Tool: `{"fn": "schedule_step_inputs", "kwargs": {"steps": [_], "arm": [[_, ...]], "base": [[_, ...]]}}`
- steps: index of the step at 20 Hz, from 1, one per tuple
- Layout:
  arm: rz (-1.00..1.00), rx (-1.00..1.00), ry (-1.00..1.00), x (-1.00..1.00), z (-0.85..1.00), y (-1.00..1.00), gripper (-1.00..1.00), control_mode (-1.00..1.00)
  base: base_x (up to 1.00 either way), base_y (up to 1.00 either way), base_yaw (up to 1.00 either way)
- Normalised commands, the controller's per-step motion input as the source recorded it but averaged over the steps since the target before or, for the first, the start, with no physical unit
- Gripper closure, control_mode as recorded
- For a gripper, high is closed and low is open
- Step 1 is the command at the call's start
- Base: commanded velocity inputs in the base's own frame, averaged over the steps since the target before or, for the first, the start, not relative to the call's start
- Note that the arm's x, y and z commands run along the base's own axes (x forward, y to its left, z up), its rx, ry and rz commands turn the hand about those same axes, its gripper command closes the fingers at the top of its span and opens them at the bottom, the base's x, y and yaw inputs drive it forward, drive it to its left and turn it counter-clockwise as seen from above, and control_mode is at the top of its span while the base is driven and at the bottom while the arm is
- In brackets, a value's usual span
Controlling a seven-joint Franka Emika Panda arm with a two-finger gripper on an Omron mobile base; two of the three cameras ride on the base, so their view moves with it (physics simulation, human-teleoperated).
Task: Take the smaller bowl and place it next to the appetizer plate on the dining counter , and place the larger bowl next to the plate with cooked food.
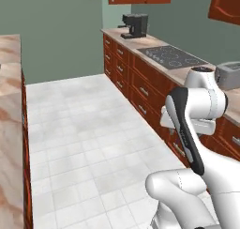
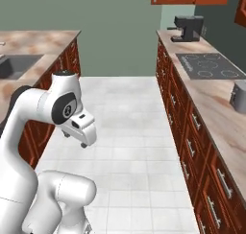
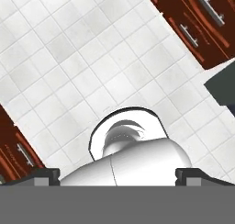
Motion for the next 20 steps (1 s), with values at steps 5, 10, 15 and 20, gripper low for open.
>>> {"fn": "schedule_step_inputs", "kwargs": {"steps": [5, 10, 15, 20], "arm": [[0.00, 0.00, 0.00, 0.00, 0.00, 0.00, -1.00, 1.00], [0.00, 0.00, 0.00, 0.00, 0.00, 0.00, -1.00, 1.00], [0.00, 0.00, 0.00, 0.00, 0.00, 0.00, -1.00, 1.00], [0.00, 0.00, 0.00, 0.00, 0.00, 0.00, -1.00, 1.00]], "base": [[1.00, -0.09, 0.00], [1.00, 0.00, -0.05], [1.00, 0.00, -0.16], [1.00, 0.13, -0.27]]}}
